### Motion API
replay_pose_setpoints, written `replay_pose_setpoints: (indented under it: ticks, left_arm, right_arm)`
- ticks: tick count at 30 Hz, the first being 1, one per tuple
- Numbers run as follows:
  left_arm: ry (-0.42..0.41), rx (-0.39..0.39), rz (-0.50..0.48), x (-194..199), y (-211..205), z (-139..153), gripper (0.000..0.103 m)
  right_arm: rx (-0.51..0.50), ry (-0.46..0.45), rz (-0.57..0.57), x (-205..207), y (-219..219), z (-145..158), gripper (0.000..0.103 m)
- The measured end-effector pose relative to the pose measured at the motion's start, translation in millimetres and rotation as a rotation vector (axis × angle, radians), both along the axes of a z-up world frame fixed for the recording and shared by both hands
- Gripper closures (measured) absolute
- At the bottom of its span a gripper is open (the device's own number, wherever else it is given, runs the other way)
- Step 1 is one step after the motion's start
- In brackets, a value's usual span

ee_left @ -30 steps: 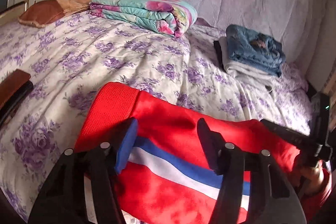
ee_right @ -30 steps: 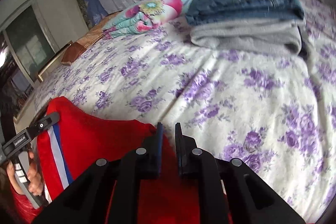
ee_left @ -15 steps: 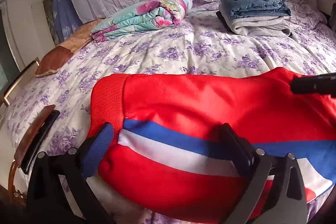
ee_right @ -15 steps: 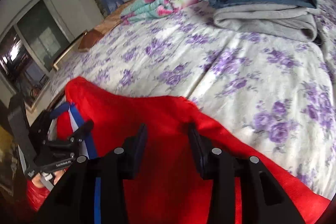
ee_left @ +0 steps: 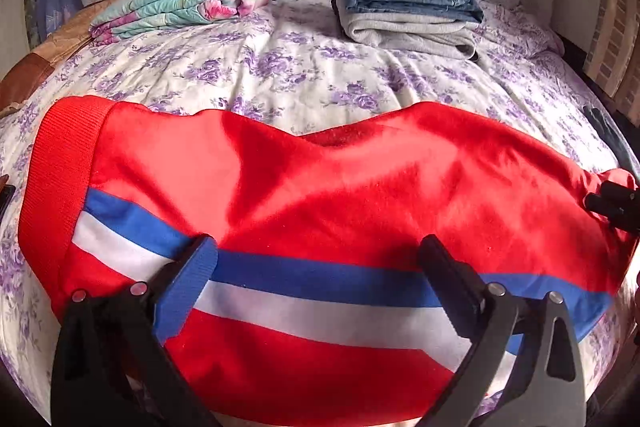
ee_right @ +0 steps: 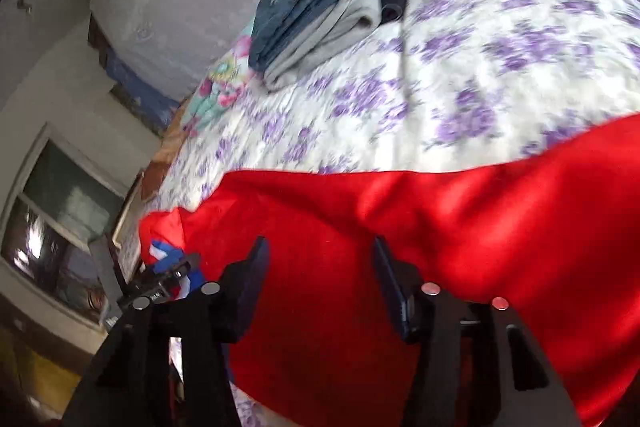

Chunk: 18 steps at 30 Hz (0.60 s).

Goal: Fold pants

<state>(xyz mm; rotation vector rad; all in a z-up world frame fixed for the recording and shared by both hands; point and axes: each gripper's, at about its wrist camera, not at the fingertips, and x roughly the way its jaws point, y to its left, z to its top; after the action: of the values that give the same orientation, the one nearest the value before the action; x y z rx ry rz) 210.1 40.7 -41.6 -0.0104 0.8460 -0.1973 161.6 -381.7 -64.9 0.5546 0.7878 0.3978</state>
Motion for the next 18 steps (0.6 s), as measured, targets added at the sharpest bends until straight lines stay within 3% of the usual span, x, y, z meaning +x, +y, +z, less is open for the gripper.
replay_pose_setpoints:
  ticks: [3, 8, 11, 13, 18]
  left_arm:
    - [-0.013, -0.045, -0.03, -5.3, 6.6, -0.9, 0.005]
    - [-0.022, -0.071, -0.039, -6.9, 7.2, -1.5, 0.005]
    - [-0.023, -0.063, -0.041, -10.8, 5.7, -2.3, 0.005]
    - [-0.024, -0.068, -0.046, -13.0, 7.2, -2.3, 0.005]
    - [-0.037, -0.06, -0.057, -19.7, 6.1, -4.1, 0.005]
  right_arm:
    - [0.015, -0.076, -0.059, -52.6, -28.4, 19.6, 0.038]
    - [-0.023, -0.007, -0.243, -112.2, -77.7, 20.3, 0.028]
    - [-0.049, 0.072, -0.32, -111.0, -100.1, 6.0, 0.022]
    - [0.021, 0.119, -0.337, -99.4, -116.9, -9.7, 0.022]
    - [0.183, 0.069, -0.395, -83.9, -146.2, -19.0, 0.022]
